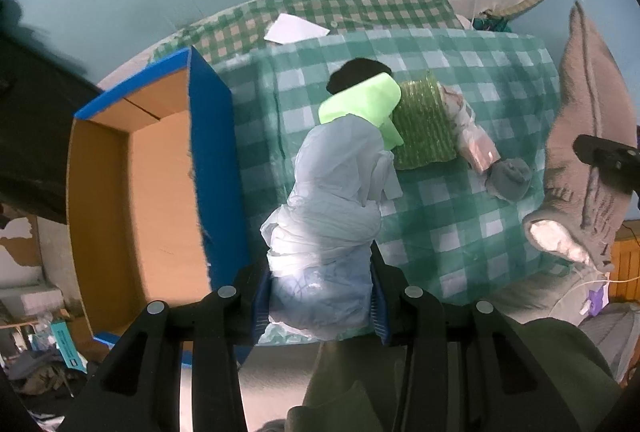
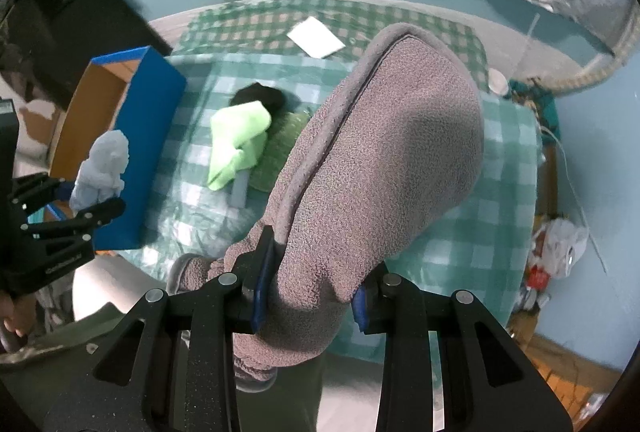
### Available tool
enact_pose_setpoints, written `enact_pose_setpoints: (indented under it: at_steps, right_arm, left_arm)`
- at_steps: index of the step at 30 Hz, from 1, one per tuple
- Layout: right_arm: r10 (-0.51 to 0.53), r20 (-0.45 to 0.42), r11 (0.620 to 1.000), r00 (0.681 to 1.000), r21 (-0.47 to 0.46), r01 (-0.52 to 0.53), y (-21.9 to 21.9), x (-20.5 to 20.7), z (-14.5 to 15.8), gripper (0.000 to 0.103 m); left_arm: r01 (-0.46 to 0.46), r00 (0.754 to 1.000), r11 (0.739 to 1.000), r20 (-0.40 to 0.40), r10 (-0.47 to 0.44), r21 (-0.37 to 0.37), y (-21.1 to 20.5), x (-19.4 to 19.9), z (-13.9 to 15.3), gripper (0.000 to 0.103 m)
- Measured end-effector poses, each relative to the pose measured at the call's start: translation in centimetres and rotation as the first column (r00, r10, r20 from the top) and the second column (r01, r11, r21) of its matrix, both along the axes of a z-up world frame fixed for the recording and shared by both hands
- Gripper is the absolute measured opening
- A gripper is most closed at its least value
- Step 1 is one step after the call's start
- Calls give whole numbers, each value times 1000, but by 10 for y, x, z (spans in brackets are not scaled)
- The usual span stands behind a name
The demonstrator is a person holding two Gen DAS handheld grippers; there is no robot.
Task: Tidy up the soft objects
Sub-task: 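Lift the blanket with the right tool while the left tool carries the white bundle over the box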
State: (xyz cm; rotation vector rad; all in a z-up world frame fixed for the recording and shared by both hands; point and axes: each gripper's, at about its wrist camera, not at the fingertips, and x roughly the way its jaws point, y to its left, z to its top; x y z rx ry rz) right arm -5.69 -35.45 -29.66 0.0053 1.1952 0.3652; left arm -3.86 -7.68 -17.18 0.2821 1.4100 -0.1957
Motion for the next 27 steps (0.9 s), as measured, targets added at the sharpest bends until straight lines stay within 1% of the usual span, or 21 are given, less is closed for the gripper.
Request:
enact_pose_setpoints:
  at_steps: [5,15,20,27]
  right_arm:
    - [61,26,998,998,-3,-61,18,5,11,31]
    - [197,63,980,978,-20,-196,62,15,30,31]
    - [270,81,963,959,-37,-268,88,21,38,31]
    - [374,100,927,922,-60,-370,127,26,46,31]
  left_arm:
    - [-17,999,1000,43,17,13,10,0,17,42]
    - [-111,990,994,86,110,7,44,0,39,42]
    - [-160,982,987,98,159,7,64,-2,45,42]
    - [-241,966,970,103,239,12,96,-4,46,42]
